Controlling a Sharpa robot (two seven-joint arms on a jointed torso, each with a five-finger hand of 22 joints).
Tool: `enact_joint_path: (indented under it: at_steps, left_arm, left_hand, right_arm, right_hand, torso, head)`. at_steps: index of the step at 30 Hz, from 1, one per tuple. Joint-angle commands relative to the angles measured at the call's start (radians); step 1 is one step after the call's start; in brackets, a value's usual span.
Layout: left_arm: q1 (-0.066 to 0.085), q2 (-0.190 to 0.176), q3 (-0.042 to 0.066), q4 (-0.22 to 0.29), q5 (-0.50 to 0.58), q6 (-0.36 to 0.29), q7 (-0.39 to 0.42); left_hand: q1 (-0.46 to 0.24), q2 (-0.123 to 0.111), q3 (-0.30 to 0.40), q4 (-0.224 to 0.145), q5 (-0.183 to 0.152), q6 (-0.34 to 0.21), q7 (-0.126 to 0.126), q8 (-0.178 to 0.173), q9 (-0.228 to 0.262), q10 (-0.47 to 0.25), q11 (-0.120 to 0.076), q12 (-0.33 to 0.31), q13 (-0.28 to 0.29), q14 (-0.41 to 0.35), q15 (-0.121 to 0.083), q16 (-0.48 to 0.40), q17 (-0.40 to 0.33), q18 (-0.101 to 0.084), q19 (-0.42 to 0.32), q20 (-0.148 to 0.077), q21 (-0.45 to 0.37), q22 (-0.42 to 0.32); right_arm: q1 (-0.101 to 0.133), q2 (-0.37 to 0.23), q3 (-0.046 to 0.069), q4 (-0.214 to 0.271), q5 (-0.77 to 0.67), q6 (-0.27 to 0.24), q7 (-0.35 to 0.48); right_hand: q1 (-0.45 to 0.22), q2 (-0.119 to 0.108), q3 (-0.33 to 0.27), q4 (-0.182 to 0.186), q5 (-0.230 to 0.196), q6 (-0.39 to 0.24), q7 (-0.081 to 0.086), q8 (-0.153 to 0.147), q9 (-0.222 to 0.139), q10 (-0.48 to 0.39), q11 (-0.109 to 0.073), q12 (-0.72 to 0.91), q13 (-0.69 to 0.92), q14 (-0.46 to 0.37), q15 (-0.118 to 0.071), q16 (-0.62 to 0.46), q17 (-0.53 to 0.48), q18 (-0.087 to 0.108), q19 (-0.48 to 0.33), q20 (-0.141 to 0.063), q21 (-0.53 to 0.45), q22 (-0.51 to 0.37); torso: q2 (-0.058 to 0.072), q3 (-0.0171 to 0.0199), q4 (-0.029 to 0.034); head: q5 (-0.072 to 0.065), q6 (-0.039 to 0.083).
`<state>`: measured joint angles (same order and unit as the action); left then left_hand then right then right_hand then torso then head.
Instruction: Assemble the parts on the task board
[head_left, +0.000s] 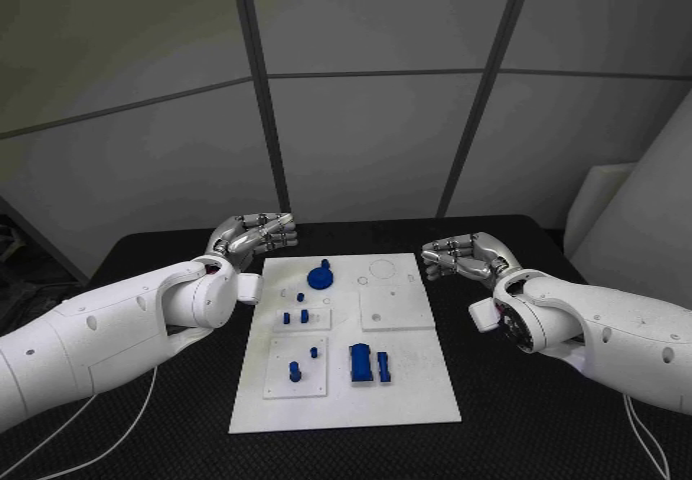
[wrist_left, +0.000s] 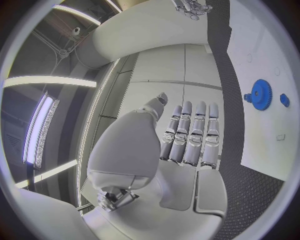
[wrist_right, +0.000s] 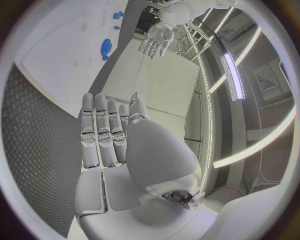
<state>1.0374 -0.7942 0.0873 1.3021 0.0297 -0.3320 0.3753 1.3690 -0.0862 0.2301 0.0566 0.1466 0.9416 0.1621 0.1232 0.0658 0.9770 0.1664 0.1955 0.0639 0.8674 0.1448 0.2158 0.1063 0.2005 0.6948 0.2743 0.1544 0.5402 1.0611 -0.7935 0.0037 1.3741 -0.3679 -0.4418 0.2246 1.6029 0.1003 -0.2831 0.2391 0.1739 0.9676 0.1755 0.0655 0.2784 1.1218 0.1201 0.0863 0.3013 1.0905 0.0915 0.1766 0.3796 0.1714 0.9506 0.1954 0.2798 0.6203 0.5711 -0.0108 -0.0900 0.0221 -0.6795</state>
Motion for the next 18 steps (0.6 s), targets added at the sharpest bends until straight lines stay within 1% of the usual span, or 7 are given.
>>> enact_joint_path:
  at_steps: [1, 5, 6, 10, 15, 17, 18]
  left_arm:
    - [-0.003, 0.013, 0.001, -0.023, 0.074, -0.068, 0.077]
    - [-0.009, 0.034, 0.001, -0.053, 0.090, -0.095, 0.090]
    - [-0.009, 0.028, 0.000, -0.045, 0.043, -0.042, 0.033]
    - [-0.008, 0.028, -0.005, -0.029, 0.039, -0.063, 0.039]
    - [-0.004, 0.025, -0.021, 0.029, 0.025, -0.136, 0.060]
    - [-0.002, 0.024, -0.030, 0.063, 0.018, -0.179, 0.072]
    - [0.000, 0.023, -0.036, 0.082, 0.013, -0.203, 0.079]
  left_hand:
    - [0.007, 0.009, -0.014, 0.001, -0.001, -0.005, -0.007, -0.015, -0.001, -0.018, -0.005, -0.028, -0.002, -0.019, -0.002, -0.040, -0.019, -0.022, -0.027, 0.011, -0.027, -0.028]
    - [0.018, 0.021, -0.040, 0.000, 0.000, -0.004, -0.005, -0.035, -0.001, -0.026, -0.011, -0.070, -0.002, -0.017, -0.004, -0.088, -0.041, -0.021, -0.035, 0.015, -0.050, -0.072]
    - [-0.400, 0.086, -0.094, -0.057, -0.044, -0.285, -0.051, -0.123, -0.066, -0.308, -0.057, -0.104, -0.064, -0.273, -0.045, -0.122, -0.106, -0.061, -0.231, -0.072, -0.080, -0.208]
    - [-0.509, 0.086, -0.110, -0.057, -0.055, -0.360, -0.065, -0.123, -0.066, -0.387, -0.070, -0.116, -0.064, -0.340, -0.057, -0.135, -0.106, -0.103, -0.286, -0.095, -0.154, -0.249]
    - [-0.670, 0.086, -0.132, -0.057, -0.072, -0.469, -0.083, -0.123, -0.066, -0.498, -0.088, -0.196, -0.064, -0.439, -0.074, -0.216, -0.106, -0.103, -0.362, -0.129, -0.154, -0.304]
    - [-0.725, 0.086, -0.140, -0.057, -0.147, -0.507, -0.089, -0.123, -0.066, -0.536, -0.094, -0.196, -0.064, -0.473, -0.145, -0.216, -0.106, -0.104, -0.388, -0.141, -0.154, -0.323]
    - [-0.750, 0.086, -0.142, -0.057, -0.147, -0.523, -0.162, -0.123, -0.066, -0.553, -0.166, -0.196, -0.064, -0.488, -0.145, -0.216, -0.106, -0.104, -0.401, -0.146, -0.154, -0.331]
  right_arm:
    - [0.003, 0.035, 0.006, -0.051, 0.080, 0.026, 0.100]
    - [0.005, 0.092, 0.014, -0.127, 0.098, 0.040, 0.118]
    - [0.003, 0.080, 0.012, -0.106, 0.046, 0.011, 0.054]
    - [0.002, 0.076, 0.011, -0.087, 0.065, -0.010, 0.068]
    - [-0.001, 0.061, 0.008, -0.022, 0.135, -0.083, 0.120]
    - [-0.003, 0.053, 0.006, 0.016, 0.176, -0.126, 0.151]
    - [-0.004, 0.048, 0.005, 0.038, 0.199, -0.150, 0.168]
  right_hand:
    - [0.001, -0.002, -0.001, 0.000, -0.004, -0.014, 0.001, -0.003, -0.025, -0.012, 0.015, -0.020, -0.048, -0.032, 0.015, -0.054, -0.046, 0.008, -0.009, 0.014, -0.053, -0.047]
    - [-0.019, -0.003, 0.010, -0.022, -0.003, -0.023, 0.001, -0.003, -0.083, -0.038, 0.034, -0.022, -0.142, -0.060, 0.038, -0.113, -0.145, 0.011, -0.034, 0.044, -0.165, -0.154]
    - [-0.483, -0.100, 0.091, -0.083, -0.052, -0.300, -0.050, -0.065, -0.134, -0.358, -0.014, -0.086, -0.178, -0.364, -0.003, -0.177, -0.202, -0.052, -0.306, -0.033, -0.185, -0.279]
    - [-0.619, -0.100, 0.113, -0.104, -0.067, -0.381, -0.066, -0.065, -0.156, -0.449, -0.025, -0.086, -0.200, -0.451, -0.011, -0.177, -0.232, -0.052, -0.382, -0.048, -0.205, -0.328]
    - [-0.779, -0.100, 0.139, -0.128, -0.085, -0.476, -0.083, -0.065, -0.176, -0.559, -0.040, -0.086, -0.217, -0.555, -0.092, -0.177, -0.255, -0.069, -0.474, -0.072, -0.280, -0.376]
    - [-0.865, -0.100, 0.154, -0.140, -0.094, -0.528, -0.093, -0.065, -0.187, -0.618, -0.049, -0.086, -0.226, -0.611, -0.092, -0.177, -0.269, -0.080, -0.524, -0.085, -0.280, -0.402]
    - [-0.890, -0.100, 0.158, -0.144, -0.097, -0.543, -0.096, -0.065, -0.190, -0.635, -0.120, -0.086, -0.229, -0.628, -0.092, -0.177, -0.273, -0.079, -0.539, -0.089, -0.280, -0.409]
  torso:
    - [-0.012, 0.0052, -0.0061]
    - [-0.013, 0.0067, -0.0063]
    - [-0.009, 0.0040, -0.0046]
    - [-0.011, 0.0048, 0.0056]
    - [-0.017, 0.0070, 0.0373]
    - [-0.021, 0.0087, 0.0600]
    - [-0.023, 0.0092, 0.0671]
  head:
    - [0.003, 0.018]
    - [0.009, 0.030]
    - [0.005, 0.022]
    - [0.002, 0.028]
    - [-0.007, 0.047]
    - [-0.013, 0.061]
    - [-0.015, 0.066]
